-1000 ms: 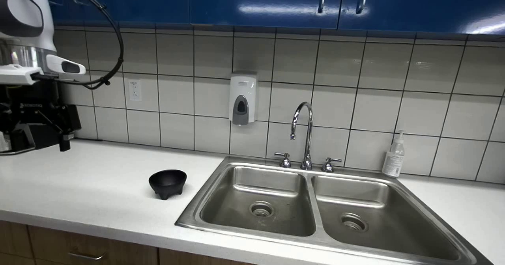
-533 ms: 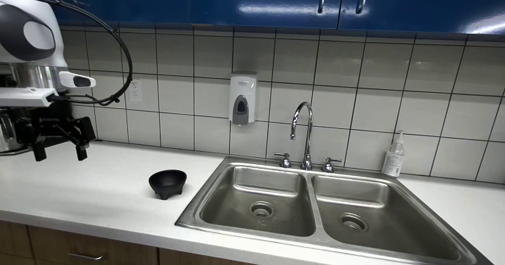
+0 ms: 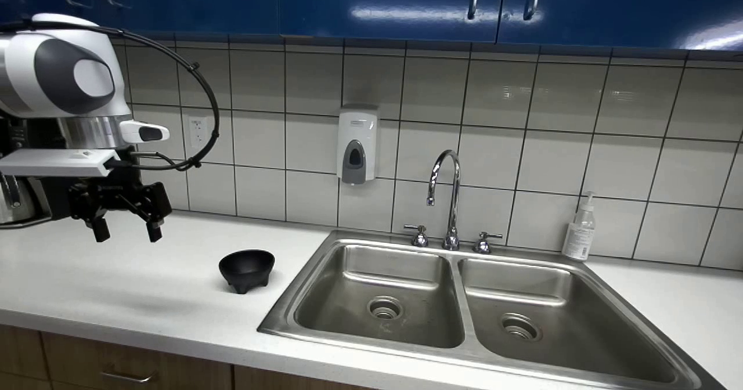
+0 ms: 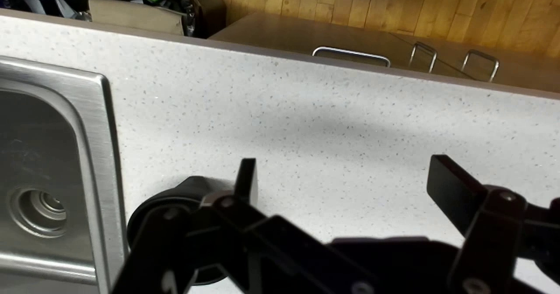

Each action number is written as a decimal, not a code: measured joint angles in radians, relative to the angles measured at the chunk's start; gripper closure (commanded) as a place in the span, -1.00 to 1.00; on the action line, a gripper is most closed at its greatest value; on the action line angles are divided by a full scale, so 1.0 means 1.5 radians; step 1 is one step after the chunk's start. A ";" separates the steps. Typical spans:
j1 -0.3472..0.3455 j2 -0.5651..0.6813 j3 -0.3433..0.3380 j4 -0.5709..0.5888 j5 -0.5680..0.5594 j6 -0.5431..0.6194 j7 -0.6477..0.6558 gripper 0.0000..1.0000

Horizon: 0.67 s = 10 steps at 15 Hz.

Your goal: Put the bowl in the sink

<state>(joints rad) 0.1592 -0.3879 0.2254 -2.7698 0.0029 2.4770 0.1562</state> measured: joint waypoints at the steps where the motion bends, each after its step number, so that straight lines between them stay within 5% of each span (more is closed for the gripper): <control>1: -0.005 0.007 -0.002 0.000 -0.003 0.011 0.000 -1.00; 10: -0.023 0.077 -0.040 0.020 -0.015 0.083 -0.024 -1.00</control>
<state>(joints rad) 0.1241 -0.2718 0.1658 -2.7402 -0.0195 2.6014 0.1206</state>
